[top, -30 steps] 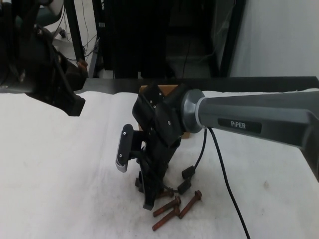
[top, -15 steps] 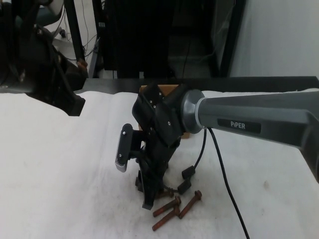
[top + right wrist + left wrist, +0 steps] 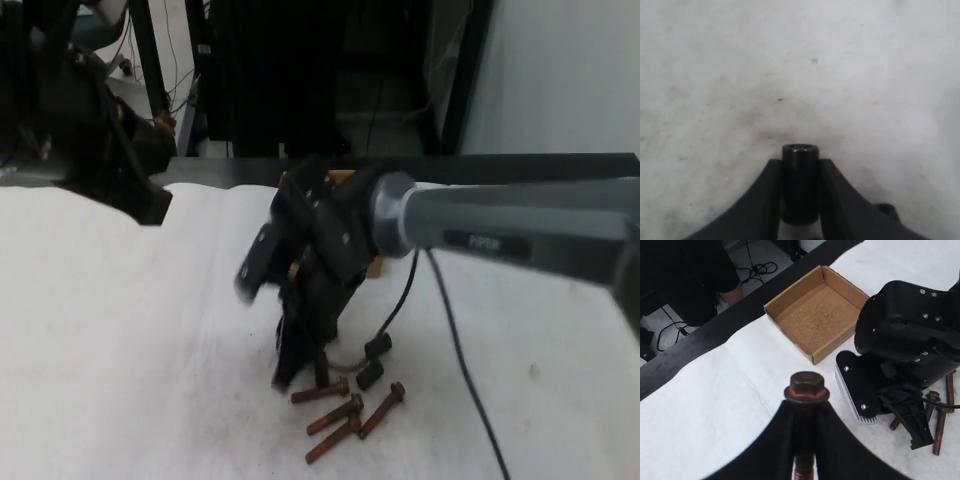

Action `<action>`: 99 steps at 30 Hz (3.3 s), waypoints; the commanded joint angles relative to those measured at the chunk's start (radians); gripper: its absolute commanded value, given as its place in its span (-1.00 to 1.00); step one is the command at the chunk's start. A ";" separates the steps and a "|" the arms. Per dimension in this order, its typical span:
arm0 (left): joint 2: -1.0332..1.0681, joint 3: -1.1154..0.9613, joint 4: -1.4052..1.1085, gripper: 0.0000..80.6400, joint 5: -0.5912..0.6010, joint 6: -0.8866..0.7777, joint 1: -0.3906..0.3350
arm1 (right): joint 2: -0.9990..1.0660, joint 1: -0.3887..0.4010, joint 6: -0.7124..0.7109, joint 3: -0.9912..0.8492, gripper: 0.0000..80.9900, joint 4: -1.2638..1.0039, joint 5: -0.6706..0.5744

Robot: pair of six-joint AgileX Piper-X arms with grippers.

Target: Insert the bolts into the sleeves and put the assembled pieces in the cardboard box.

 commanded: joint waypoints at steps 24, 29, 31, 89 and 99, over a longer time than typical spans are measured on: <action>0.223 0.214 -1.635 -1.00 0.675 -1.104 -0.040 | -0.786 -0.219 0.400 0.471 -0.98 -0.536 -0.725; 0.211 0.214 -1.635 -1.00 0.814 -1.108 -0.047 | -0.751 -0.109 0.317 0.507 -0.98 -0.551 -0.565; 0.202 0.214 -1.635 -1.00 0.838 -1.108 -0.047 | -0.729 -0.080 0.317 0.506 -0.98 -0.586 -0.551; 0.164 0.216 -1.552 -1.00 0.702 -0.926 -0.011 | -0.690 -0.054 0.385 0.515 -0.98 -1.046 -0.471; 0.164 0.216 -1.552 -1.00 0.762 -0.967 -0.023 | -0.690 -0.056 0.368 0.515 -0.98 -1.046 -0.414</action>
